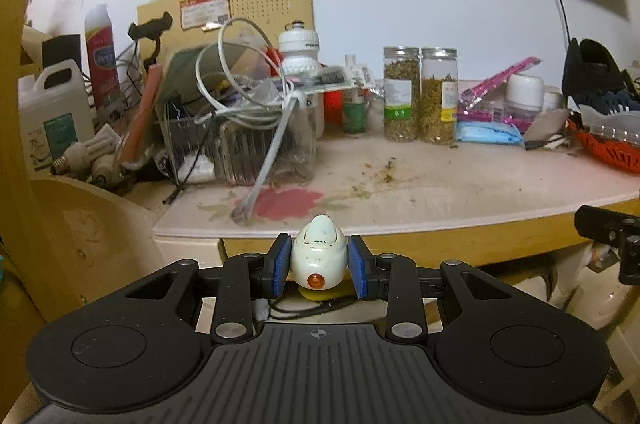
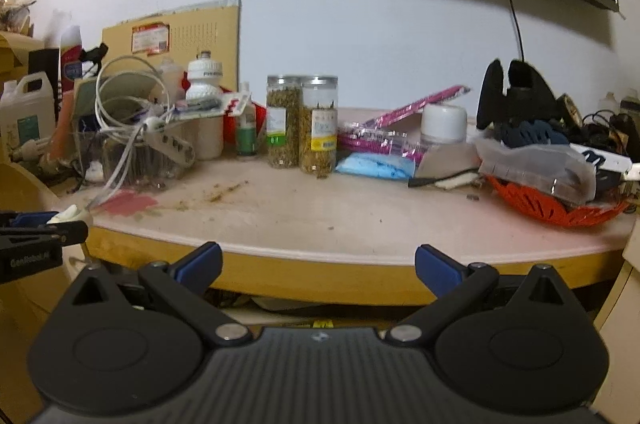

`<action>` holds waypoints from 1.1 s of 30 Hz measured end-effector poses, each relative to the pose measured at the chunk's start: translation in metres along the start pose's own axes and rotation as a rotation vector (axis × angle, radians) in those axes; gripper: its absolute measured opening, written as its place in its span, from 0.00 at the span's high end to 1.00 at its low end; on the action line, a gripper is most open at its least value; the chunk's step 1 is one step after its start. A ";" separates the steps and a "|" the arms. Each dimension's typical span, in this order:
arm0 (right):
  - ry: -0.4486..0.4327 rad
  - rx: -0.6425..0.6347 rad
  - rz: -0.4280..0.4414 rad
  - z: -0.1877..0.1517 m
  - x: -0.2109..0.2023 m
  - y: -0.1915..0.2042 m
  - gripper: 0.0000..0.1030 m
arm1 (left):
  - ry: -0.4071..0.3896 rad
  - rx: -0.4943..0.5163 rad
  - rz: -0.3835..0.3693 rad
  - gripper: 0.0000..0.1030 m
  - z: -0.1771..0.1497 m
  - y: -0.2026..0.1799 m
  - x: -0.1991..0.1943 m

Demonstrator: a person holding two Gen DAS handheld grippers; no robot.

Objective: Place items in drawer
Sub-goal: 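Carry the figurine in the left gripper down toward the open drawer, then lower the white figurine in the left gripper into the drawer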

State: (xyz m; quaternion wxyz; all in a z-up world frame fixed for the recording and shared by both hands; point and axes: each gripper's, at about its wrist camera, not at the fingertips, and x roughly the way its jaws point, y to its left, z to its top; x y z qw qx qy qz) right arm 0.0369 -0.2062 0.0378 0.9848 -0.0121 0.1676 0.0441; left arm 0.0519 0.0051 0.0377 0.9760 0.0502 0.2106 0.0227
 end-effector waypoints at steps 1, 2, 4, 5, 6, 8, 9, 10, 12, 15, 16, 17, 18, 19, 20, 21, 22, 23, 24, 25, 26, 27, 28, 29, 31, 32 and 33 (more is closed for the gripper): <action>0.016 -0.004 -0.002 -0.001 0.002 0.001 0.00 | 0.015 -0.001 -0.006 0.71 -0.001 0.000 0.002; 0.037 -0.008 -0.009 -0.001 0.004 0.001 0.00 | 0.034 -0.007 -0.013 0.71 -0.002 0.000 0.003; 0.079 -0.018 -0.022 -0.002 0.008 0.002 0.00 | 0.076 -0.017 -0.021 0.71 -0.005 0.001 0.008; 0.101 -0.023 -0.028 -0.003 0.010 0.003 0.00 | 0.096 -0.022 -0.024 0.71 -0.007 0.001 0.010; 0.128 -0.024 -0.025 -0.005 0.013 0.004 0.00 | 0.115 -0.025 -0.027 0.71 -0.008 0.001 0.013; 0.184 -0.028 -0.020 -0.010 0.018 0.005 0.00 | 0.144 -0.019 -0.030 0.71 -0.010 0.000 0.016; 0.212 -0.030 -0.017 -0.012 0.021 0.005 0.00 | 0.159 -0.015 -0.031 0.71 -0.012 0.000 0.017; 0.239 -0.032 -0.015 -0.015 0.024 0.006 0.00 | 0.178 -0.011 -0.031 0.71 -0.014 -0.001 0.020; 0.295 -0.036 -0.009 -0.019 0.029 0.007 0.00 | 0.216 -0.004 -0.032 0.71 -0.018 -0.002 0.024; 0.378 -0.042 -0.001 -0.027 0.038 0.009 0.00 | 0.274 0.006 -0.034 0.71 -0.024 -0.003 0.031; 0.406 -0.044 0.002 -0.029 0.041 0.009 0.00 | 0.293 0.010 -0.034 0.71 -0.026 -0.003 0.033; 0.434 -0.046 0.004 -0.031 0.043 0.010 0.00 | 0.313 0.011 -0.035 0.71 -0.028 -0.003 0.035; 0.462 -0.048 0.007 -0.034 0.046 0.010 0.00 | 0.336 0.009 -0.037 0.71 -0.030 -0.003 0.038; 0.490 -0.050 0.010 -0.036 0.049 0.011 0.00 | 0.360 0.007 -0.042 0.71 -0.033 -0.003 0.040; 0.517 -0.051 0.013 -0.038 0.052 0.011 0.00 | 0.380 0.004 -0.046 0.71 -0.035 -0.003 0.042; 0.535 -0.045 0.016 -0.040 0.053 0.011 0.00 | 0.401 0.000 -0.050 0.71 -0.038 -0.002 0.044; 0.551 -0.042 0.019 -0.042 0.054 0.011 0.00 | 0.421 -0.004 -0.054 0.71 -0.040 -0.002 0.046; 0.568 -0.037 0.023 -0.044 0.055 0.011 0.00 | 0.442 -0.007 -0.058 0.71 -0.043 -0.002 0.048; 0.584 -0.032 0.026 -0.046 0.056 0.011 0.00 | 0.462 -0.010 -0.062 0.71 -0.046 -0.002 0.050; 0.601 -0.028 0.030 -0.048 0.057 0.011 0.00 | 0.482 -0.010 -0.066 0.71 -0.049 -0.002 0.052; 0.618 -0.022 0.034 -0.050 0.058 0.011 0.00 | 0.503 -0.009 -0.069 0.71 -0.051 -0.002 0.053; 0.641 -0.012 0.039 -0.052 0.060 0.010 0.00 | 0.523 -0.010 -0.072 0.71 -0.054 -0.002 0.055; 0.664 -0.006 0.041 -0.053 0.063 0.009 0.00 | 0.540 -0.011 -0.074 0.71 -0.056 -0.002 0.056; 0.687 0.001 0.043 -0.053 0.065 0.008 0.00 | 0.561 -0.014 -0.077 0.71 -0.058 -0.002 0.057; 0.730 0.007 0.046 -0.057 0.069 0.007 0.00 | 0.600 -0.024 -0.084 0.71 -0.062 -0.002 0.061; 0.741 0.009 0.048 -0.058 0.069 0.007 0.00 | 0.618 -0.029 -0.086 0.71 -0.064 -0.001 0.062; 0.751 0.010 0.051 -0.060 0.070 0.007 0.00 | 0.636 -0.034 -0.088 0.71 -0.067 -0.001 0.063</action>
